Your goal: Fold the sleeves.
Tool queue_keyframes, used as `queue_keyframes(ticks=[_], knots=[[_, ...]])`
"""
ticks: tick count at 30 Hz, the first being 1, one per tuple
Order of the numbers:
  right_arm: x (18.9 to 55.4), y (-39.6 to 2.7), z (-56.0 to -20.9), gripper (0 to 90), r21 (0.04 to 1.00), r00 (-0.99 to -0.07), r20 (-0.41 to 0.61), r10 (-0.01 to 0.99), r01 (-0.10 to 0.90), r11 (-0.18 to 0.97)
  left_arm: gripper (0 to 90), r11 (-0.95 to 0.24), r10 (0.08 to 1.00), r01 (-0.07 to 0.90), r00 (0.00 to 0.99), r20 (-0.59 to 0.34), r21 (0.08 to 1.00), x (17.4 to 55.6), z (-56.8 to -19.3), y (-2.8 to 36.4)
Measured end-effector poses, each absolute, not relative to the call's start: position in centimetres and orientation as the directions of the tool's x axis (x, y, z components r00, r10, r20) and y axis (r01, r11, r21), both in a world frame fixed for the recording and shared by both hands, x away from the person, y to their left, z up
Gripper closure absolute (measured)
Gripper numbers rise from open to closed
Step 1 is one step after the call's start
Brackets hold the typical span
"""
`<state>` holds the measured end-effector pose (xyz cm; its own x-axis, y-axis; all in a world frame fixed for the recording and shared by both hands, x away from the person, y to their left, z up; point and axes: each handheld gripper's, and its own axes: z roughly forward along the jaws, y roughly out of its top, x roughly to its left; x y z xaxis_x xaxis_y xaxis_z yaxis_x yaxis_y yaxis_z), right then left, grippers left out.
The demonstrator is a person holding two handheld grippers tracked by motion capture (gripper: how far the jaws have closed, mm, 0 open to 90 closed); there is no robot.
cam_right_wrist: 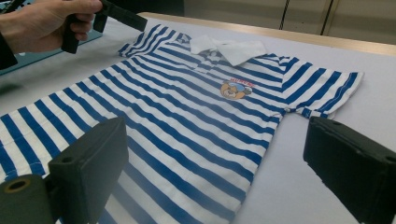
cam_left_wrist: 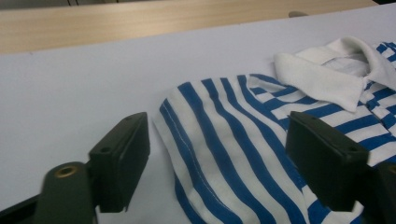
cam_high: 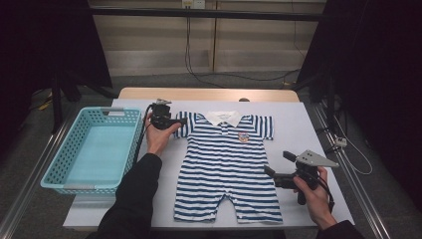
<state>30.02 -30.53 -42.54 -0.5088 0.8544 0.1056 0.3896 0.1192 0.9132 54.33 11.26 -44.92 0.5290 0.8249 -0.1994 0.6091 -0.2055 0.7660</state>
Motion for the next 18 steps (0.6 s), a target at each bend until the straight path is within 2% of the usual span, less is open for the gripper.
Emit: queue_keyframes(ticks=[2,3,5,9,14,18], knots=[[29.78,-30.59,-42.53,6.4,0.911,-0.506,0.108,0.855,0.394,0.118,31.2,-0.232,0.830,0.612,0.530,-0.174,0.756,54.43,-45.16,11.33],[29.66,-30.65,-42.51,6.3,0.912,-0.508,0.102,0.855,0.391,0.124,37.8,-0.233,0.831,0.623,0.526,-0.180,0.747,54.48,-45.28,11.43],[29.40,-30.78,-42.51,5.8,0.913,-0.508,0.101,0.855,0.389,0.123,41.2,-0.220,0.835,0.634,0.515,-0.192,0.741,54.57,-45.51,11.58],[29.25,-30.94,-42.52,5.8,0.914,-0.510,0.112,0.853,0.389,0.113,55.0,-0.238,0.847,0.666,0.499,-0.185,0.707,54.53,-45.79,11.61],[29.23,-31.10,-42.67,5.9,0.912,-0.506,0.101,0.857,0.391,0.124,59.9,-0.269,0.843,0.648,0.517,-0.151,0.713,54.61,-45.83,11.29],[29.10,-31.14,-42.84,5.9,0.910,-0.506,0.101,0.857,0.396,0.127,69.2,-0.271,0.849,0.651,0.509,-0.144,0.709,54.63,-45.85,11.33]])
